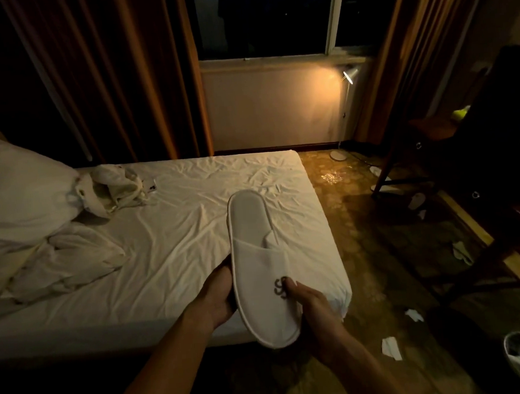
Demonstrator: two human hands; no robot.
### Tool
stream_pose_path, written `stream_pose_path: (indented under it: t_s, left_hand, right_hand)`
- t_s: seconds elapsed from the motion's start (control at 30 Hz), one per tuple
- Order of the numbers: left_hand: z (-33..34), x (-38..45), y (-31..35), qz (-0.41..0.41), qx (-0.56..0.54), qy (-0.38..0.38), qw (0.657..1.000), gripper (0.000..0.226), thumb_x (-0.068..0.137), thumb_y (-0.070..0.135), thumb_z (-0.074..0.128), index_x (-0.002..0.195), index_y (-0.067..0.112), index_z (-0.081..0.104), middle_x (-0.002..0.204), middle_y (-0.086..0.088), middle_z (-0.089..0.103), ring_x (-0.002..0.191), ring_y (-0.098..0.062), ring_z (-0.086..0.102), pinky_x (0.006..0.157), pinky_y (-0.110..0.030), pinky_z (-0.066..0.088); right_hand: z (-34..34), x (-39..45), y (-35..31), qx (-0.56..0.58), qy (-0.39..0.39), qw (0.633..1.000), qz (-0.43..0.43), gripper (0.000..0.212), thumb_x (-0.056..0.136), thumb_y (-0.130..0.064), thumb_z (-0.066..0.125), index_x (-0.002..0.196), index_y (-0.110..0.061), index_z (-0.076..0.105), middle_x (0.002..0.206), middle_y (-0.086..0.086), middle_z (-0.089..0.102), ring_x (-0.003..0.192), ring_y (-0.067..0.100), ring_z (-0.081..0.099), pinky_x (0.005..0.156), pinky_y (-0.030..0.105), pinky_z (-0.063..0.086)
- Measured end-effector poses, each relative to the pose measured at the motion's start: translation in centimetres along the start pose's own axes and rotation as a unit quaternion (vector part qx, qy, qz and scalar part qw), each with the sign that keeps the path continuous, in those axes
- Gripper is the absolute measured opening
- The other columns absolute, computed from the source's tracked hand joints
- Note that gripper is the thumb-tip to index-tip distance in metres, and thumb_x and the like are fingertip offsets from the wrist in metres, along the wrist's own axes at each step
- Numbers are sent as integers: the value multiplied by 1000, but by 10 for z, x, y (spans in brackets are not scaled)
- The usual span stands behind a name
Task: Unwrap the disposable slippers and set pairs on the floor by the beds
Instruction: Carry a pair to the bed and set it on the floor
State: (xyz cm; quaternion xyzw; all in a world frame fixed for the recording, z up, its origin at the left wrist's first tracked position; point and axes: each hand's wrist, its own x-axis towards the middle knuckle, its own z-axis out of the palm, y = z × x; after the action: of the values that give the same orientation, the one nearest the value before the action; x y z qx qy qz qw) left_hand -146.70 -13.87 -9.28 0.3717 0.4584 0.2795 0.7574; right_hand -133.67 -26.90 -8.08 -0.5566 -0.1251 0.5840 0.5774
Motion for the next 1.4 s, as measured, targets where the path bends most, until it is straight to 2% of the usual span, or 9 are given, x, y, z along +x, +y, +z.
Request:
stream_pose_path:
  t_s: [0.1, 0.23, 0.43, 0.6, 0.73, 0.9, 1.13, 1.27, 1.4]
  left_hand:
    - [2, -1, -3, 99, 46, 89, 990, 29, 102, 40, 50, 116, 22, 69, 112, -4, 73, 109, -24, 68, 96, -44, 54]
    - [9, -15, -12, 173, 188, 103, 961, 16, 91, 36, 70, 95, 21, 72, 92, 2, 75, 87, -12, 71, 77, -31, 59]
    - [-11, -10, -21, 99, 154, 77, 980, 19, 91, 28, 72, 106, 16, 70, 104, -5, 77, 97, -24, 73, 83, -47, 61]
    - [-28, -3, -19, 81, 141, 87, 983, 16, 95, 26, 67, 109, 18, 66, 108, -8, 75, 91, -21, 72, 66, -33, 59]
    - [-42, -4, -44, 45, 167, 86, 981, 21, 95, 30, 67, 113, 20, 65, 110, -4, 74, 97, -23, 72, 74, -41, 62]
    - [-73, 9, -116, 17, 176, 105, 979, 16, 94, 27, 68, 108, 21, 68, 110, -4, 74, 99, -21, 70, 89, -43, 59]
    - [-114, 61, -273, 4, 186, 112, 976, 18, 95, 20, 66, 111, 11, 69, 103, -6, 74, 96, -21, 71, 76, -29, 58]
    - [-148, 87, -363, 4, 199, 114, 973, 27, 96, 26, 65, 119, 12, 67, 110, -8, 73, 98, -22, 70, 81, -37, 59]
    - [-178, 87, -450, -6, 219, 101, 970, 28, 100, 26, 59, 125, 14, 62, 114, -8, 71, 102, -24, 68, 85, -40, 57]
  right_hand:
    - [-3, 1, 0, -15, 23, 999, -25, 24, 96, -28, 62, 101, -10, 78, 96, -5, 81, 99, 12, 71, 87, 31, 57]
    - [-6, 5, 4, -27, 30, 999, -29, 25, 95, -32, 64, 101, -12, 78, 104, 1, 80, 99, 15, 74, 95, 38, 56]
    - [-15, 4, 8, -70, 59, 994, -66, 21, 91, -24, 72, 111, -23, 78, 111, -5, 78, 104, 13, 71, 102, 43, 55]
    - [-43, 14, 11, -92, 115, 986, -83, 27, 95, -14, 65, 112, -32, 72, 116, -12, 69, 115, 16, 63, 102, 52, 54]
    - [-58, 21, 36, -95, 117, 984, -94, 32, 92, -7, 67, 111, -34, 71, 119, -9, 66, 117, 21, 62, 96, 50, 57]
    - [-91, 29, 105, -100, 101, 987, -75, 36, 94, -6, 65, 117, -33, 70, 131, -5, 64, 119, 21, 64, 82, 34, 61]
    - [-157, 76, 241, -109, 134, 985, -18, 41, 92, -6, 66, 119, -37, 68, 137, -4, 60, 125, 24, 57, 96, 54, 55]
    - [-198, 107, 330, -103, 152, 982, -34, 39, 89, -8, 70, 111, -41, 69, 133, -4, 61, 125, 27, 57, 99, 61, 53]
    - [-236, 114, 417, -100, 162, 981, -49, 40, 90, -4, 68, 123, -27, 67, 129, -2, 61, 117, 23, 59, 85, 45, 58]
